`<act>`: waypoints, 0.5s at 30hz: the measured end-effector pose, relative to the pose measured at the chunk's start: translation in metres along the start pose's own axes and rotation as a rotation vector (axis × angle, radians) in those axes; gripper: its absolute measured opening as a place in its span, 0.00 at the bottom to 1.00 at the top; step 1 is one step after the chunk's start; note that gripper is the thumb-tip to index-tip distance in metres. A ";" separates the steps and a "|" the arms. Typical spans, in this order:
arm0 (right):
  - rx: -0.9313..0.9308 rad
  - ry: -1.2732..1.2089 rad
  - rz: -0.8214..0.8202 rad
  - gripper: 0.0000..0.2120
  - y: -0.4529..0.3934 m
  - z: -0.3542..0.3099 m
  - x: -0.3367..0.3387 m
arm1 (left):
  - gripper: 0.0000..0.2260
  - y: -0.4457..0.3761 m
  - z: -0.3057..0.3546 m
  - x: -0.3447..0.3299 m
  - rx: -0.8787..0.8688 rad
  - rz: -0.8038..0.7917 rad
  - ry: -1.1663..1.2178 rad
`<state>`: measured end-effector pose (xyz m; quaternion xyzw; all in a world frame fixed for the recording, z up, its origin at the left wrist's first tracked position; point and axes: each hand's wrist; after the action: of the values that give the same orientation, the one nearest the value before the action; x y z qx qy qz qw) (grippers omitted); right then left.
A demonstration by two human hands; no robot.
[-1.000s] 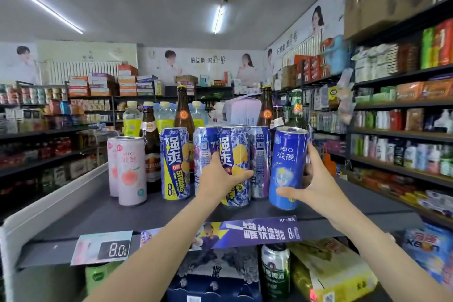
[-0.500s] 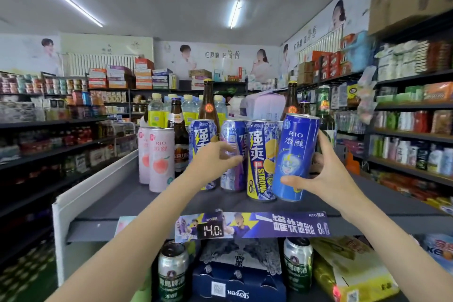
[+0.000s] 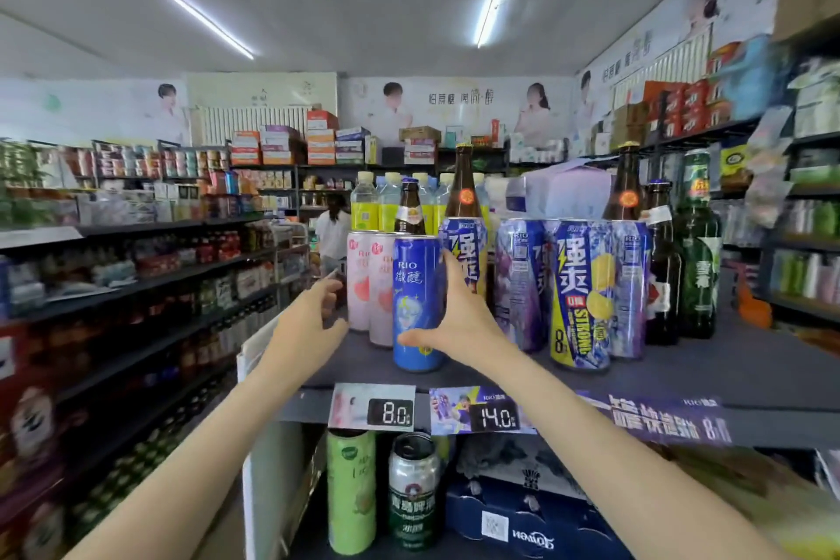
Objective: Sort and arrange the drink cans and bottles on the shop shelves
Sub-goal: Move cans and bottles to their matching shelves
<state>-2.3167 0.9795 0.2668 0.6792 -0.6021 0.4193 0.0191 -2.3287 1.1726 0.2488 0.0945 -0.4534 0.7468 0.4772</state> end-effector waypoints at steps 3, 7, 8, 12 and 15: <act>0.015 0.014 0.030 0.56 -0.011 -0.004 -0.020 | 0.27 0.000 -0.018 0.004 -0.018 -0.030 -0.100; 0.071 0.027 0.123 0.50 -0.014 -0.003 -0.040 | 0.27 0.000 -0.023 0.002 -0.034 -0.008 -0.062; 0.074 0.025 0.131 0.49 -0.015 -0.002 -0.044 | 0.26 0.000 -0.023 0.001 -0.022 0.011 -0.022; 0.057 0.024 0.101 0.44 -0.018 -0.006 -0.056 | 0.22 -0.005 -0.016 0.005 0.071 0.108 0.188; 0.044 0.042 0.103 0.41 -0.013 -0.013 -0.047 | 0.19 -0.007 -0.003 0.010 0.080 0.164 0.299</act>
<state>-2.3090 1.0279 0.2534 0.6386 -0.6265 0.4468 -0.0048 -2.3280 1.1818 0.2570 -0.0359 -0.3535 0.8065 0.4725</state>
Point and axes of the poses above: each hand's wrist, its own y-axis away from the middle knuckle, its own x-axis out of the back of the hand, z = x × y, and after that the axes turned 1 degree about -x, right-handed
